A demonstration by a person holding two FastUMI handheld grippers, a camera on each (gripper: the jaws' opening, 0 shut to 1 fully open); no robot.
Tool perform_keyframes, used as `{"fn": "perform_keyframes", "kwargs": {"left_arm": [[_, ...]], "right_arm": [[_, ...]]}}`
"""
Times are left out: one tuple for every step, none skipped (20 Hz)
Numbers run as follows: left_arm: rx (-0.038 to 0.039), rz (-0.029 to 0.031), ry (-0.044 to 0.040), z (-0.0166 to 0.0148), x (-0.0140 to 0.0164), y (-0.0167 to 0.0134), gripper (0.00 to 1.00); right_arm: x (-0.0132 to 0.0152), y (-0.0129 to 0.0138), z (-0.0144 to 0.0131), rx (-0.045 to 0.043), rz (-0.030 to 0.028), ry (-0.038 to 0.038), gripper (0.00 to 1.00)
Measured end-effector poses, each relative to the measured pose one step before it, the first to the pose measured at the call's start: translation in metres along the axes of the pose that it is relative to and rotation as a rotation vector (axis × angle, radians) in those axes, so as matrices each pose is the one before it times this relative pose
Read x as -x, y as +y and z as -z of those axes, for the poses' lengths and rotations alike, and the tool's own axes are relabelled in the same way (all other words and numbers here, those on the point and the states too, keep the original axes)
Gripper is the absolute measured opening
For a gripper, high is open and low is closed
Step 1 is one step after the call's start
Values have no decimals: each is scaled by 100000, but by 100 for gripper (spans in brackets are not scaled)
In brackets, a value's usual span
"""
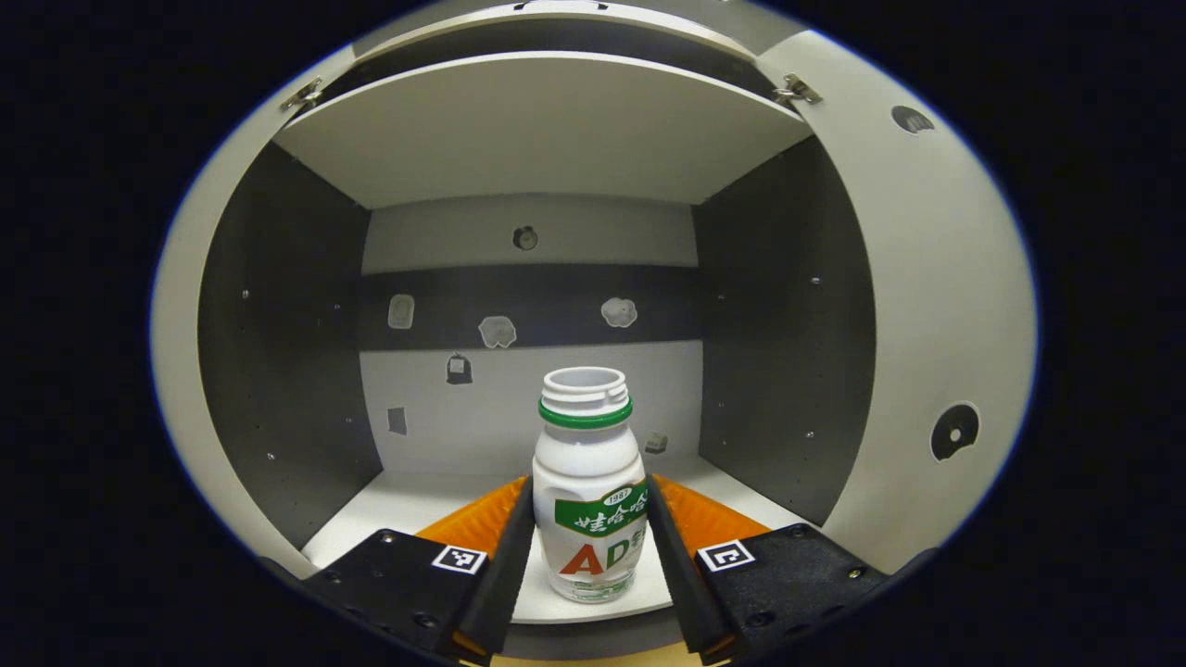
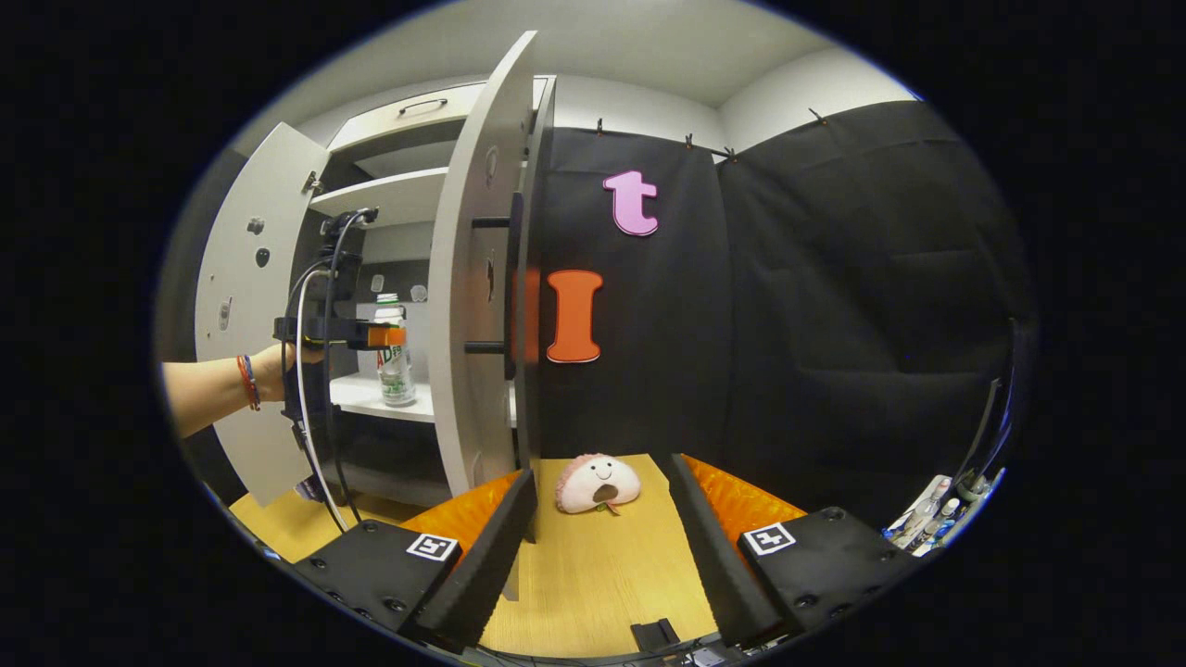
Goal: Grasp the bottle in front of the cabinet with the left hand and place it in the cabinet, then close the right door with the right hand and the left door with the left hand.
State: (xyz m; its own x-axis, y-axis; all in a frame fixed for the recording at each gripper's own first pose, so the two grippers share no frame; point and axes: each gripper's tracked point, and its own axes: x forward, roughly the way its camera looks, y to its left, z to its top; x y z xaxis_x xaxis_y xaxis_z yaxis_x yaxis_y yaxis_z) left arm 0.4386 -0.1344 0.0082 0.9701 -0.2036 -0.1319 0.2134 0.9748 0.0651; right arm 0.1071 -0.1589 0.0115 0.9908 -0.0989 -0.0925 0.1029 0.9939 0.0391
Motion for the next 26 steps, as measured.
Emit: {"fn": "perform_keyframes", "kwargs": {"left_arm": [[702, -653, 985, 250, -96, 284, 69], [-1530, -767, -433, -346, -432, 125, 70], [-814, 148, 1166, 118, -54, -149, 69], [-229, 88, 566, -170, 205, -370, 70], [27, -219, 700, -99, 235, -121, 71], [330, 72, 1060, 156, -242, 19, 71], [441, -491, 700, 113, -178, 94, 73], [677, -365, 465, -19, -81, -5, 74], [746, -624, 204, -86, -31, 112, 78], [543, -488, -84, -112, 160, 202, 84], [740, -26, -373, -136, 313, 98, 91], [747, 75, -193, -118, 624, -36, 94], [255, -285, -194, -210, 701, 79, 95], [83, -556, -521, -309, 957, 243, 95], [46, -802, -812, -426, 1061, 288, 95], [84, -1803, -950, -409, 1160, 580, 95], [74, -1993, -446, -282, 1234, 717, 95], [-242, -1326, 75, -200, 1519, 640, 95], [-752, -1332, 422, -178, 1585, 781, 95], [-693, -1225, 323, -183, 1729, 620, 95], [-391, -1376, -384, -281, 1816, 752, 95], [-122, -1923, -1118, -439, 1718, 846, 95], [-33, -1849, -802, -250, 1818, 838, 95], [-35, -2025, -960, -234, 1811, 911, 95], [-40, -2328, -1268, -346, 1758, 941, 95], [-156, -2189, -1207, -321, 1738, 897, 95]], "right_arm": [[35, -264, -153, 71, 1053, 90, 96], [-91, -265, -79, 212, 941, 156, 96], [-13, -248, -49, 114, 842, 207, 96], [-39, -88, 26, -248, 475, 279, 96], [-99, -57, -177, -462, 268, 384, 96], [-13, -111, 68, -503, 324, 296, 96], [20, -89, -123, -232, 468, 80, 96], [-48, -90, -76, 17, 442, -337, 96], [-56, -77, -224, 134, 377, -338, 96], [26, -32, -104, 110, 113, -290, 96], [-90, 89, -47, 37, -110, -82, 96], [-169, 38, 31, -129, -492, 417, 96], [-171, 111, 110, -147, -495, 389, 96], [-211, 138, 9, -119, -669, 21, 96], [-172, -33, 44, -223, -610, -149, 96], [-281, -107, -3, -224, -558, -59, 96], [-252, -53, -62, -321, -684, -297, 96], [-298, -134, -110, -290, -947, -348, 96], [-298, 72, -116, -265, -1437, -349, 96], [-375, 46, -118, -231, -1818, -319, 96], [-384, -22, -32, -317, -1890, -500, 96], [-588, -58, 46, -136, -1473, -274, 96], [-558, -76, 163, -190, -1471, 128, 96], [-489, 75, 199, -451, -2004, 22, 96], [-529, 121, 72, -699, -1851, -296, 96], [-599, 218, 123, -657, -1609, -220, 96]]}}
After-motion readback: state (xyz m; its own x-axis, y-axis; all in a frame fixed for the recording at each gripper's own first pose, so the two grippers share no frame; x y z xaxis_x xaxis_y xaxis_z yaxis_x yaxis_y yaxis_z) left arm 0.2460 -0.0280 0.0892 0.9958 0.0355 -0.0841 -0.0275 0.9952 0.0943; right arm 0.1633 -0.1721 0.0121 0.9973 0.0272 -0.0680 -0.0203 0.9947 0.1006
